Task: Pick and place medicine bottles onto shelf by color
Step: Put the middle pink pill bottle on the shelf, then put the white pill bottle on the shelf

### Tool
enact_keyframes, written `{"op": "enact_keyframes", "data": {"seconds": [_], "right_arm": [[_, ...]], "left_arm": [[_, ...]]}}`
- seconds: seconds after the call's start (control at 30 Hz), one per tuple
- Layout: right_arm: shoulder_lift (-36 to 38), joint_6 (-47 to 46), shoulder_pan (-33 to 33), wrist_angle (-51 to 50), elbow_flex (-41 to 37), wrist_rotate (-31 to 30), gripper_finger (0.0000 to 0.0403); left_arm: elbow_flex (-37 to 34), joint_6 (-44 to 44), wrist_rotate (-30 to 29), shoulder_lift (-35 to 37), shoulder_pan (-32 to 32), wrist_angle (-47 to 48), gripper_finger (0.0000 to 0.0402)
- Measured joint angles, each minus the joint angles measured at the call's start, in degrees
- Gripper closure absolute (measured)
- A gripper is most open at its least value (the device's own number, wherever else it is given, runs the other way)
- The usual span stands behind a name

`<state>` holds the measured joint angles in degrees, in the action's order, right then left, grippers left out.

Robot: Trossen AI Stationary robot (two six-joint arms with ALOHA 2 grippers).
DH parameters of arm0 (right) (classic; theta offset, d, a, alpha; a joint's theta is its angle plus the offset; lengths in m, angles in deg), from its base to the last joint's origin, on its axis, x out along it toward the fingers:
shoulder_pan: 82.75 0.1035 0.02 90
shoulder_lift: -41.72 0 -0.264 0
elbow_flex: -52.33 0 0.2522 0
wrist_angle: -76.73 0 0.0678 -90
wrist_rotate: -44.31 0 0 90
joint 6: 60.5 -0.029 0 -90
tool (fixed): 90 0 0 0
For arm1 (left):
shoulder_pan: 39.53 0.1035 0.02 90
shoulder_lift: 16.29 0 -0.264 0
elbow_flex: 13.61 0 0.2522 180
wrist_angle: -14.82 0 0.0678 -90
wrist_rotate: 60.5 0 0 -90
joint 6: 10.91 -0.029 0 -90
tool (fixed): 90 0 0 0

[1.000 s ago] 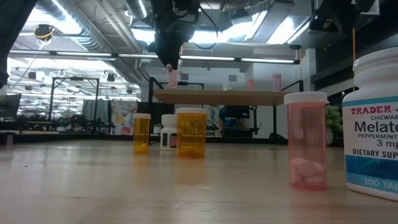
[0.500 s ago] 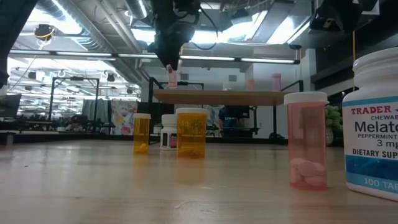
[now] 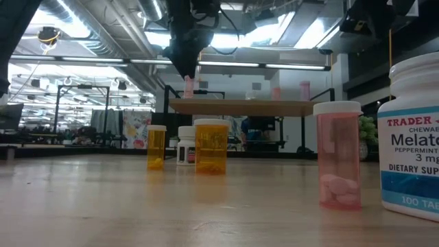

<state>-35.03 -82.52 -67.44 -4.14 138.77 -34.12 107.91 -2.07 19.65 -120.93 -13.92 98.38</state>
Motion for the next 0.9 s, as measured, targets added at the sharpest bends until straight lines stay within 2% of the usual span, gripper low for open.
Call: {"op": "enact_keyframes", "data": {"seconds": [0.27,0.9], "right_arm": [[0.0,-0.2,0.0,0.0,0.0,0.0,0.0224],[0.0,-0.4,0.0,-0.6,0.0,0.0,0.0224]], "left_arm": [[0.0,0.0,-2.1,0.0,0.0,-0.5,0.0246],[0.0,0.0,-2.5,0.0,-0.2,-4.0,0.0243]]}}
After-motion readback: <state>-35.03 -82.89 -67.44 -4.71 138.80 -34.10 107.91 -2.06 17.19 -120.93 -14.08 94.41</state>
